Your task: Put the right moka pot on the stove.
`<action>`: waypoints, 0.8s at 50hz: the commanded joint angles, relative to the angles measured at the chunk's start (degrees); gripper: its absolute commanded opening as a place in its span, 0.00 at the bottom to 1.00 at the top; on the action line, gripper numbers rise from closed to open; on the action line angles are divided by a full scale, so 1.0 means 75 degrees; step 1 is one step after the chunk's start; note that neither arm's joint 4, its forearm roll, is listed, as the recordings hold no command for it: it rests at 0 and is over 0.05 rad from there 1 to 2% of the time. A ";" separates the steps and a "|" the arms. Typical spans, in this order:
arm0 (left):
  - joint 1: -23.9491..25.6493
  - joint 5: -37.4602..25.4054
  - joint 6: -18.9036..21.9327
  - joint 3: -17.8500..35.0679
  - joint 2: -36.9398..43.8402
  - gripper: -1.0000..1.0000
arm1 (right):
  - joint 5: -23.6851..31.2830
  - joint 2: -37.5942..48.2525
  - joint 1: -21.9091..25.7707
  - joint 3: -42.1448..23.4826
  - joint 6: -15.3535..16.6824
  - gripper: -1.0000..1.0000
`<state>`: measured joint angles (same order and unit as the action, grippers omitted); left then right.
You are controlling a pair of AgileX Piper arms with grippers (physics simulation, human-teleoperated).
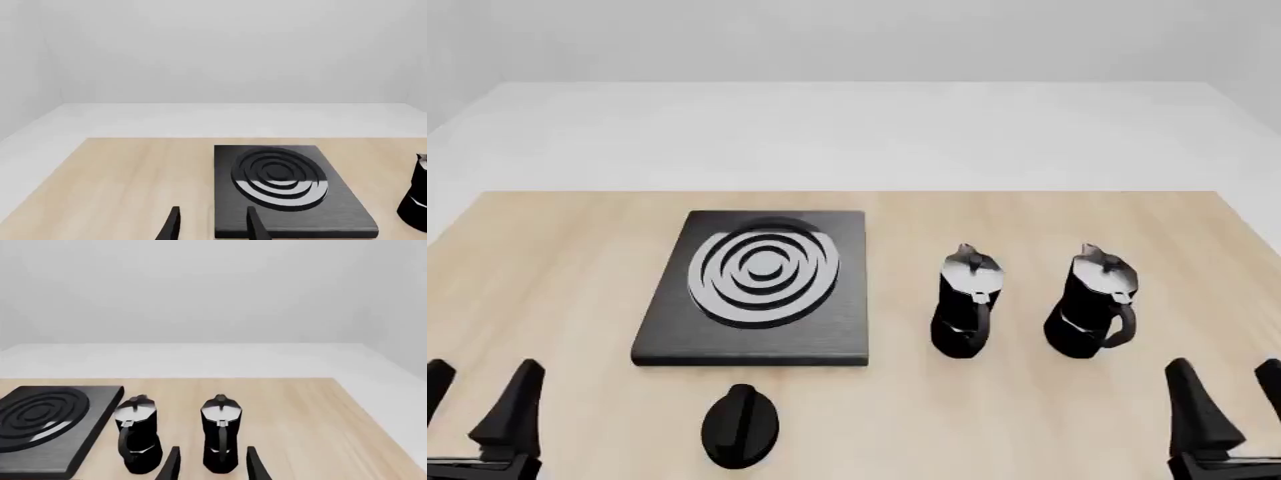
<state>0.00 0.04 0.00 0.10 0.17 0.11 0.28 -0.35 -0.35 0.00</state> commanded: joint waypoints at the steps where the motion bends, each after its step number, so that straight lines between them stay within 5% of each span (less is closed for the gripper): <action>1: 0.0000 0.0009 0.0000 0.0020 0.0035 1.00 | -0.0116 0.0167 0.0064 0.0028 -0.0074 1.00; 8: 0.0000 0.0009 0.0000 0.0020 0.0035 1.00 | -0.0261 0.0378 0.0061 0.0027 -0.0047 1.00; 13: 0.0000 0.0009 0.0000 0.0020 0.0035 1.00 | -0.0643 0.1236 -0.0062 -0.0270 0.0536 1.00; 27: 0.0000 0.0009 0.0000 0.0020 0.0035 1.00 | -0.1670 0.3863 0.0134 -0.1264 0.0171 1.00; 40: 0.0000 0.0009 0.0000 0.0020 0.0035 1.00 | -0.2538 0.5124 0.0372 -0.1522 -0.0242 1.00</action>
<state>0.00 0.11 0.00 0.24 0.42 -14.09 30.36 1.47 -9.72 -0.46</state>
